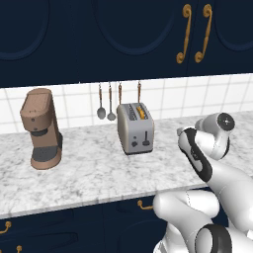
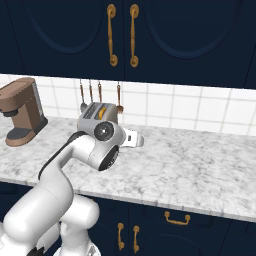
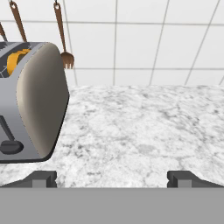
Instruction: Start the toaster. Once the lever pops up, take the bread to the plate on the dining counter.
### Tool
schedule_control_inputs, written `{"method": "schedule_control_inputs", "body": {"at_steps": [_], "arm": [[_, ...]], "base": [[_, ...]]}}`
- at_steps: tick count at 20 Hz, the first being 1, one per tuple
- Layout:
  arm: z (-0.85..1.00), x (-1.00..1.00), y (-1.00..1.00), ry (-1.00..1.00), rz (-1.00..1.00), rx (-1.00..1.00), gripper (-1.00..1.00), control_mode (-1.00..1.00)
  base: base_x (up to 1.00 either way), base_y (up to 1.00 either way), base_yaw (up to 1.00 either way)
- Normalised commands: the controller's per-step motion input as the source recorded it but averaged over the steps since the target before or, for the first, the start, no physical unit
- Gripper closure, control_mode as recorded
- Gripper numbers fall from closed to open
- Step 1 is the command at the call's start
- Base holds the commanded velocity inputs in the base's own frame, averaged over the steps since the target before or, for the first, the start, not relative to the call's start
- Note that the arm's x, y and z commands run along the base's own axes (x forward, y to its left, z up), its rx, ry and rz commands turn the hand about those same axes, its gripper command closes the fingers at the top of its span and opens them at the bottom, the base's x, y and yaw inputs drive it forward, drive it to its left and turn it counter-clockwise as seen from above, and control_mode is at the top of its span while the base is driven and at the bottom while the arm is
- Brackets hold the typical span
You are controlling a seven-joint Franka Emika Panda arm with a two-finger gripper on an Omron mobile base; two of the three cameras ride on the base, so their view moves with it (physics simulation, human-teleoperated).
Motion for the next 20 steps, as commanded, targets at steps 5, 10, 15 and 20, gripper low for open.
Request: {"method": "schedule_control_inputs", "body": {"at_steps": [5, 10, 15, 20], "arm": [[0.0, 0.0, 0.0, 0.0, 0.0, 0.0, -1.0, -1.0], [0.0, 0.0, 0.0, 0.0, 0.0, 0.0, -1.0, -1.0], [0.0, 0.0, 0.0, 0.0, 0.0, 0.0, -1.0, -1.0], [0.0, 0.0, 0.0, 0.0, 0.0, 0.0, -1.0, -1.0]], "base": [[0.0, 0.0, 0.0], [0.0, 0.0, 0.0], [0.0, 0.0, 0.0], [0.0, 0.0, 0.0]]}}
